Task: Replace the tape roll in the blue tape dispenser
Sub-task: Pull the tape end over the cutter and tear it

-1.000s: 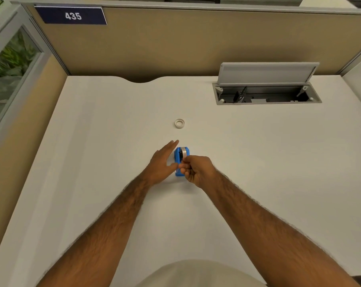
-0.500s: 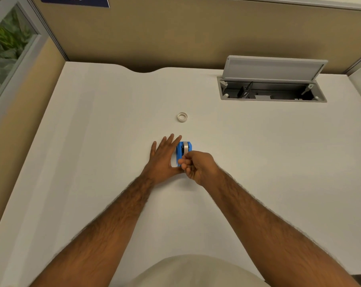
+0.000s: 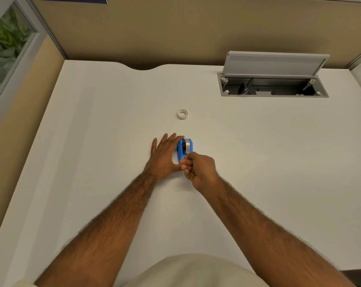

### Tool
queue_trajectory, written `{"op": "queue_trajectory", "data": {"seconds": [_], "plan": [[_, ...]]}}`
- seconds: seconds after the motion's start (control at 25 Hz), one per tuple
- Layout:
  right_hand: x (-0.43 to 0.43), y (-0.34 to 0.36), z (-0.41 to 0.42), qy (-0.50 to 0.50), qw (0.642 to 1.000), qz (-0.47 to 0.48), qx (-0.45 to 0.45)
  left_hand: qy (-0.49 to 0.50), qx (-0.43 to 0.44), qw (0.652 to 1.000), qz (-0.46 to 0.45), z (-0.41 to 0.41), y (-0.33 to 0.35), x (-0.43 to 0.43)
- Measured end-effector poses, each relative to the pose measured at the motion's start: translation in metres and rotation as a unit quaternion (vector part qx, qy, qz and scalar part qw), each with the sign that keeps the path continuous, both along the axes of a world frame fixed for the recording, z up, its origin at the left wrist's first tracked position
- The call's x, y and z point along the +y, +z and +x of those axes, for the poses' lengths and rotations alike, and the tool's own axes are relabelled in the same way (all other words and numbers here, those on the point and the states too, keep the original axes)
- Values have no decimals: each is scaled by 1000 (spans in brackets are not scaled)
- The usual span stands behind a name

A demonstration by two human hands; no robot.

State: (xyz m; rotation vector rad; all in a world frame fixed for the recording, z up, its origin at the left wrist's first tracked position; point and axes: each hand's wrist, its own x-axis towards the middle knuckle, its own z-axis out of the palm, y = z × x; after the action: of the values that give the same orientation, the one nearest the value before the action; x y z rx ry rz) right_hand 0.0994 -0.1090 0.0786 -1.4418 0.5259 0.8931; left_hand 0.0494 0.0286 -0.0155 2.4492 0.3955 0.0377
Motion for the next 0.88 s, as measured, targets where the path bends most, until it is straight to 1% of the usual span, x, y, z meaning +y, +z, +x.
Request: {"op": "queue_trajectory", "data": {"seconds": [0.4, 0.76, 0.88], "plan": [[-8, -6, -19, -15, 999, 12, -26, 4, 10, 1000, -1, 2, 0, 0], [-6, -12, -25, -49, 999, 0, -17, 5, 12, 1000, 10, 4, -8, 2], [-7, -14, -27, -41, 998, -7, -36, 5, 11, 1000, 15, 3, -8, 1]]}}
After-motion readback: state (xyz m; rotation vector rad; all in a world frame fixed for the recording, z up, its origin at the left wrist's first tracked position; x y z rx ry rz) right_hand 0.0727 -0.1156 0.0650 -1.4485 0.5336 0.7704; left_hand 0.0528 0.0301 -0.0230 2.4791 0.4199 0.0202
